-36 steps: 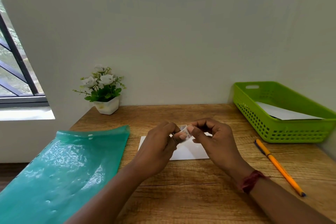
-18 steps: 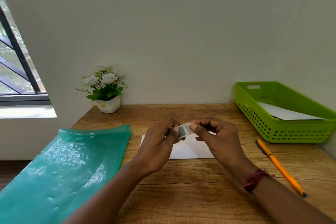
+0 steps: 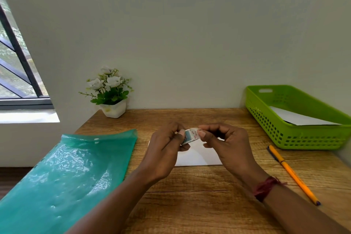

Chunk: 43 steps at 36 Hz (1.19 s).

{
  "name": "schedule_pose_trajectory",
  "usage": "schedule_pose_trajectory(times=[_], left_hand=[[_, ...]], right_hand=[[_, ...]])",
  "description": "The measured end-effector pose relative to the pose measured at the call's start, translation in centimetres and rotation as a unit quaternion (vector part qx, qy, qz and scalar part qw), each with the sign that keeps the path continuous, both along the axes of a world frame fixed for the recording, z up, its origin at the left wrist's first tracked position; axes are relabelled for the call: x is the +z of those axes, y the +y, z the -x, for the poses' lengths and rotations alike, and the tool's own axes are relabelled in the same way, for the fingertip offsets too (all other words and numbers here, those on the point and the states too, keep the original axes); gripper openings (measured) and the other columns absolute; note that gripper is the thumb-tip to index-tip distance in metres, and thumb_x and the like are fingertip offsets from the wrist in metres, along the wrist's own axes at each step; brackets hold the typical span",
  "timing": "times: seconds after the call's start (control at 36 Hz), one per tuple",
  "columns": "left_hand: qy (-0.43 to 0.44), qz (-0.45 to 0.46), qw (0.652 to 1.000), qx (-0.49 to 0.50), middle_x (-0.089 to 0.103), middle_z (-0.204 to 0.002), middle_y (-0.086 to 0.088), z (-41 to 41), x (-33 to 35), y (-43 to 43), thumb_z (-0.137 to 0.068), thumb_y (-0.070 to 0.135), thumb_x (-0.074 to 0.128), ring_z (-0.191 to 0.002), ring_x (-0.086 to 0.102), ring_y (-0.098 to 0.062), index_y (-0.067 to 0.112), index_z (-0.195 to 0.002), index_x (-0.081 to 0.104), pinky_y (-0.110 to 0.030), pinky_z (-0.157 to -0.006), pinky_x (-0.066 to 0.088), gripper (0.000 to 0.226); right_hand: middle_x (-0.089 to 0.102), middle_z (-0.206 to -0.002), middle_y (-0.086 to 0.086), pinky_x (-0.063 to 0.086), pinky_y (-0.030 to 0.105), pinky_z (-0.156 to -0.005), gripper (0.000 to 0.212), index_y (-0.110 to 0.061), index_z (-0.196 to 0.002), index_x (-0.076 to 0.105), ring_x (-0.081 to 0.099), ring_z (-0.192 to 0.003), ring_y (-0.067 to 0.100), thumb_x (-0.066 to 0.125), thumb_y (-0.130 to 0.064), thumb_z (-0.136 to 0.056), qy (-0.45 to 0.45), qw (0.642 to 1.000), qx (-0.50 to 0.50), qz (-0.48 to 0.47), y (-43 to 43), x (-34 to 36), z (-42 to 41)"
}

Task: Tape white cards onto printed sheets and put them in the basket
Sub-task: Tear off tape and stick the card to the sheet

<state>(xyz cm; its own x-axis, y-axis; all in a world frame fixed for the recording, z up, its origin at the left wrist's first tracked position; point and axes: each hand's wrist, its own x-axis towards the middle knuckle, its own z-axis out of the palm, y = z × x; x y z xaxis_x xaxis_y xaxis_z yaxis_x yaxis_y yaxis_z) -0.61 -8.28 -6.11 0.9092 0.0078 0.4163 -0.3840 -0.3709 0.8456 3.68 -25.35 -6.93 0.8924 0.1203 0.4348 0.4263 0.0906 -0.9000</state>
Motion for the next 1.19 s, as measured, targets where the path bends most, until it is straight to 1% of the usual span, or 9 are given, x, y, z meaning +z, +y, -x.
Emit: schedule_pose_trajectory(times=[0.17, 0.28, 0.39, 0.56, 0.67, 0.81, 0.94, 1.06, 1.19], left_hand=[[-0.002, -0.010, 1.000, 0.014, 0.064, -0.099, -0.007, -0.2, -0.1, -0.1, -0.103, 0.013, 0.043, -0.086, 0.064, -0.015, 0.010, -0.094, 0.062, -0.027, -0.072, 0.058, 0.022], [0.006, 0.001, 1.000, 0.015, 0.064, -0.101, -0.008, -0.3, -0.1, 0.0, -0.104, 0.013, 0.042, -0.088, 0.065, -0.014, 0.008, -0.096, 0.062, -0.026, -0.074, 0.058, 0.022], [0.004, 0.005, 1.000, 0.016, 0.064, -0.101, -0.007, -0.4, -0.2, 0.0, -0.104, 0.013, 0.042, -0.089, 0.065, -0.014, 0.009, -0.097, 0.063, -0.028, -0.075, 0.059, 0.022], [-0.003, 0.016, 1.000, 0.018, 0.064, -0.104, -0.005, -0.3, -0.2, -0.1, -0.104, 0.012, 0.041, -0.090, 0.066, -0.014, 0.010, -0.099, 0.063, -0.031, -0.077, 0.060, 0.022], [0.005, 0.038, 0.999, 0.026, 0.066, -0.102, -0.007, -0.4, -0.4, 0.0, -0.104, 0.010, 0.041, -0.090, 0.068, -0.017, 0.007, -0.100, 0.062, -0.033, -0.079, 0.060, 0.022], [0.011, 0.040, 0.998, 0.040, 0.067, -0.099, -0.003, -0.5, -0.4, 0.5, -0.103, 0.011, 0.042, -0.090, 0.068, -0.015, 0.010, -0.098, 0.063, -0.037, -0.082, 0.060, 0.022], [-0.012, -0.022, 0.996, 0.086, 0.065, -0.099, 0.003, -1.1, -0.4, 1.2, -0.101, 0.017, 0.049, -0.091, 0.066, -0.016, 0.020, -0.093, 0.065, -0.044, -0.081, 0.059, 0.018], [-0.028, -0.115, 0.983, 0.139, 0.061, -0.107, 0.004, -1.8, -0.2, 2.2, -0.098, 0.021, 0.055, -0.093, 0.061, -0.011, 0.019, -0.097, 0.067, -0.039, -0.079, 0.058, 0.012], [0.012, -0.100, 0.975, 0.199, 0.064, -0.107, 0.005, -2.5, 0.8, 3.6, -0.096, 0.027, 0.058, -0.093, 0.062, -0.011, 0.025, -0.102, 0.071, -0.040, -0.082, 0.056, 0.014]], right_hand=[[0.076, -0.087, -0.002, 0.060, 0.033, -0.065, 0.008, -0.016, -0.088, 0.076, 0.070, -0.083, 0.020, 0.075, -0.012, -0.081, -0.009, 1.000, -0.014, 0.015, 0.0, -0.1, 0.1], [0.076, -0.088, -0.003, 0.061, 0.040, -0.068, 0.008, -0.020, -0.087, 0.076, 0.070, -0.085, 0.019, 0.075, -0.013, -0.081, -0.012, 0.999, -0.020, 0.027, -0.1, -0.1, 0.1], [0.075, -0.089, -0.004, 0.061, 0.042, -0.069, 0.008, -0.019, -0.089, 0.076, 0.070, -0.086, 0.018, 0.075, -0.014, -0.082, -0.011, 0.999, -0.022, 0.036, -0.1, -0.1, 0.0], [0.075, -0.088, -0.003, 0.061, 0.035, -0.066, 0.009, -0.021, -0.085, 0.075, 0.069, -0.088, 0.019, 0.074, -0.013, -0.082, -0.011, 1.000, -0.018, 0.021, 0.0, 0.0, 0.0], [0.075, -0.088, 0.001, 0.058, 0.026, -0.063, 0.007, -0.016, -0.085, 0.074, 0.069, -0.088, 0.019, 0.072, -0.010, -0.084, 0.002, 1.000, -0.014, -0.009, -0.1, 0.2, 0.0], [0.075, -0.089, 0.005, 0.059, 0.028, -0.066, 0.005, -0.012, -0.088, 0.073, 0.071, -0.089, 0.021, 0.071, -0.011, -0.084, 0.025, 0.999, -0.008, -0.042, -0.7, 0.7, 0.1], [0.075, -0.090, 0.006, 0.059, 0.029, -0.066, 0.008, -0.011, -0.089, 0.072, 0.071, -0.088, 0.021, 0.070, -0.005, -0.085, 0.039, 0.998, 0.001, -0.048, -1.0, 1.1, 0.0], [0.075, -0.088, 0.003, 0.059, 0.026, -0.065, 0.012, -0.012, -0.087, 0.072, 0.070, -0.084, 0.015, 0.068, -0.001, -0.085, 0.058, 0.997, 0.002, -0.053, -1.3, 1.0, -0.2], [0.076, -0.087, 0.002, 0.057, 0.026, -0.064, 0.013, -0.013, -0.087, 0.073, 0.070, -0.082, 0.010, 0.067, -0.002, -0.086, 0.075, 0.995, 0.006, -0.066, -2.0, 1.2, -0.8]])
